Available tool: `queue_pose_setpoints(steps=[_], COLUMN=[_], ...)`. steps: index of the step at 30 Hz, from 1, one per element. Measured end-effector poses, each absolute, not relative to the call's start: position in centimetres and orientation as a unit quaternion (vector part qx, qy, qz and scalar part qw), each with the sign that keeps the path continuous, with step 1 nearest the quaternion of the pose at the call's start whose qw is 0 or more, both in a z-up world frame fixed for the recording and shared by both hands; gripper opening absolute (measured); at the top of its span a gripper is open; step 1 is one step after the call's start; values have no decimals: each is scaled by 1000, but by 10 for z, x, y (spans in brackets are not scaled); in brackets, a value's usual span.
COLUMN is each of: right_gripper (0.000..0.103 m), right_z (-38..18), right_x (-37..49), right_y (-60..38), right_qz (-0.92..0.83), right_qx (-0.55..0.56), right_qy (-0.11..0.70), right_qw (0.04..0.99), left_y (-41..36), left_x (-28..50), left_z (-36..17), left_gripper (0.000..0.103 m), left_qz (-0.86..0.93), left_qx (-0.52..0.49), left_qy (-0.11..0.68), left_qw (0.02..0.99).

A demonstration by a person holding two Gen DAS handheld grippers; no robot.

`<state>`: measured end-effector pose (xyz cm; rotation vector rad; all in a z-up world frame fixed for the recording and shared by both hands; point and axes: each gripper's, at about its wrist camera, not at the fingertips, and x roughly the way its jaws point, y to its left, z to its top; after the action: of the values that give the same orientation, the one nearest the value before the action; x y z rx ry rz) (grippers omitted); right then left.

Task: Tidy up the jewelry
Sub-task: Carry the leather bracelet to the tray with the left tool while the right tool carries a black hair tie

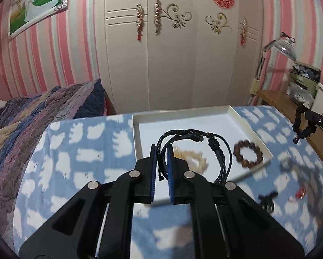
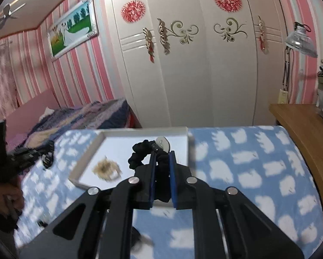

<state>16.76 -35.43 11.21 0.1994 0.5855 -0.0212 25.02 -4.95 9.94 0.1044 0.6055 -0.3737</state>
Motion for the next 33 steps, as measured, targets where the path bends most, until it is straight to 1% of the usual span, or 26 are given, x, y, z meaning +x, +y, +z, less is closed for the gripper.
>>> queue_pose_setpoints(steps=[4, 8, 12, 16, 24, 33], right_gripper=[11, 11, 11, 11, 11, 11], right_z=[107, 83, 54, 38, 7, -13], right_x=[191, 213, 226, 233, 245, 252], right_y=[-354, -354, -346, -339, -327, -330], right_qz=[10, 19, 25, 28, 8, -12], right_qx=[135, 154, 149, 146, 114, 99], right_qy=[291, 311, 340, 354, 389, 416], right_qw=[947, 938, 928, 923, 914, 904], left_y=[-56, -66, -71, -83, -80, -89], left_x=[276, 295, 302, 307, 313, 327], left_z=[86, 64, 40, 18, 4, -14], left_gripper=[7, 7, 7, 7, 8, 8], left_qz=[-182, -173, -166, -166, -155, -155], left_qx=[20, 17, 7, 35, 26, 23], left_qy=[316, 332, 336, 359, 377, 402], left_qw=[931, 927, 927, 918, 913, 902])
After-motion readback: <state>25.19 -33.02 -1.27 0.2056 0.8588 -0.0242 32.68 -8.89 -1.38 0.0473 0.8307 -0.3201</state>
